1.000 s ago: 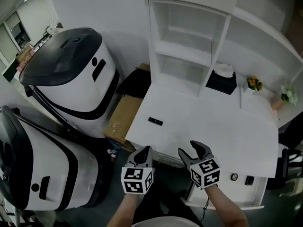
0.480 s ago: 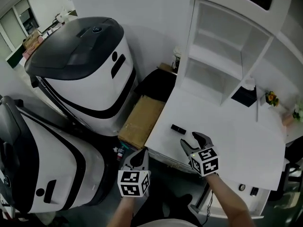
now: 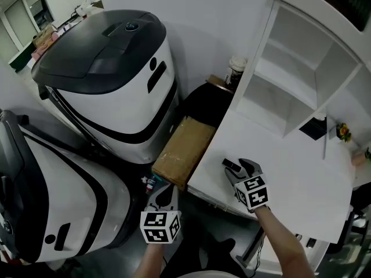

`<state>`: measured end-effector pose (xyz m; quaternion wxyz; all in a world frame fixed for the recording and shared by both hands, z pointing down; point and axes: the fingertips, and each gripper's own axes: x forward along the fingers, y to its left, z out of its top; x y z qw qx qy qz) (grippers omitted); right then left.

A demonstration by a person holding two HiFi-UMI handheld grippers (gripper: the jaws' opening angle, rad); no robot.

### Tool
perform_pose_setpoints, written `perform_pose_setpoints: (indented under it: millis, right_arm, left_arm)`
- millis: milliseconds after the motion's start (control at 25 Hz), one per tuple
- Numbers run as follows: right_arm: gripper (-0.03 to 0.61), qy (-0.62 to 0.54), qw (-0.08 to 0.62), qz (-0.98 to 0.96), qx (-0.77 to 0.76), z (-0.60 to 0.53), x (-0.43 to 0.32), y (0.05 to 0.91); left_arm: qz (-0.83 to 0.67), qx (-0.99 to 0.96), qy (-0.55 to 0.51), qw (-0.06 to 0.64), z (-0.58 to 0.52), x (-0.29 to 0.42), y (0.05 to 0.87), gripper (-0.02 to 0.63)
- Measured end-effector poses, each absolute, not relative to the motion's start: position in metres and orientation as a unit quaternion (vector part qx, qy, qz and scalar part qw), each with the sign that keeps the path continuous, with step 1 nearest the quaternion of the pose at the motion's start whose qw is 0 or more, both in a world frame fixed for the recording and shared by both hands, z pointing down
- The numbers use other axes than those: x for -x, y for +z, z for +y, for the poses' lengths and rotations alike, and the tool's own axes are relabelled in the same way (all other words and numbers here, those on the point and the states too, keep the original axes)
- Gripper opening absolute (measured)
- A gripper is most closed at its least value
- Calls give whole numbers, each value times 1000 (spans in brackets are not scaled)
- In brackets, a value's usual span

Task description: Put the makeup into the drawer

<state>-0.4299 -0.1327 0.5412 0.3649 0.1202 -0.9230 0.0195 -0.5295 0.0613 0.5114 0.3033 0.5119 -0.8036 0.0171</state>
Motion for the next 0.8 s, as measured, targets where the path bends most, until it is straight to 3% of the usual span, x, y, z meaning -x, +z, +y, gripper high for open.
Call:
perform_pose_setpoints:
  millis: [400,800]
  right_arm:
    - [224,10,394,-915,-83,-127,440,556]
    - [109,9,401,-913,-71,-117,444,558]
  left_arm:
    - [-805,-505,11,310,64,542,516,3]
    - [-805,-504,8,312,67,544,518,3]
